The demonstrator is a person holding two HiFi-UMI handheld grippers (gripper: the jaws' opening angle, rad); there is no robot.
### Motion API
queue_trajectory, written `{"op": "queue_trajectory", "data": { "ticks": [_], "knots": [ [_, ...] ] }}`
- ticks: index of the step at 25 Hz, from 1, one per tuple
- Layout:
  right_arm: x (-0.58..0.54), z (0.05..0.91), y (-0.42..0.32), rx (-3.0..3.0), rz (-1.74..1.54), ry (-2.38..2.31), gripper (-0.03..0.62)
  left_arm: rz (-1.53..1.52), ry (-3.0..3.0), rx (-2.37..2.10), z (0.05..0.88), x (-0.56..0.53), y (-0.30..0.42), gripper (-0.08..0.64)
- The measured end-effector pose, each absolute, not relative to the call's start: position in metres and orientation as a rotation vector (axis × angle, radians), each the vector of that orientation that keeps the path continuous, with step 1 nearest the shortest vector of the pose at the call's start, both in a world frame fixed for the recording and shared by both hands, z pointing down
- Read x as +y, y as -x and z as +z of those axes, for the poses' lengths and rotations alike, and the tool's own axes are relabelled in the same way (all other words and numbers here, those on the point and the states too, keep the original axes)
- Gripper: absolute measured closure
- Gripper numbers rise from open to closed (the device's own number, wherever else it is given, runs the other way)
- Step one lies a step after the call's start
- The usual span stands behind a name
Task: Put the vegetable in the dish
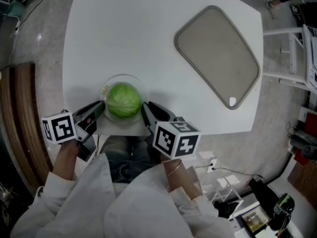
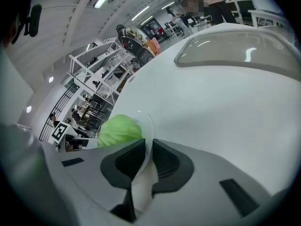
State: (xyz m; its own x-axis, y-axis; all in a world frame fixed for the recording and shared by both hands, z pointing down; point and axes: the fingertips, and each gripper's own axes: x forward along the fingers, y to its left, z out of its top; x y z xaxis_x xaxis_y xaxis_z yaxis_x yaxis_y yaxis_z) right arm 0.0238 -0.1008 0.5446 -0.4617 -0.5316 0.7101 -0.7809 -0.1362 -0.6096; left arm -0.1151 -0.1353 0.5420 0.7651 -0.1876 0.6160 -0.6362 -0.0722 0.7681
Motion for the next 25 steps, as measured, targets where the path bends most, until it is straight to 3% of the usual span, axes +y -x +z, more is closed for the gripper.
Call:
{"op": "queue_trajectory", "data": {
  "ticks": [25],
  "knots": [
    [-0.098, 0.54, -0.028, -1.796, 1.676, -1.614, 0.546, 0.551, -1.7, -0.601, 0.538, -0.131, 0.104, 0.523]
  ]
}}
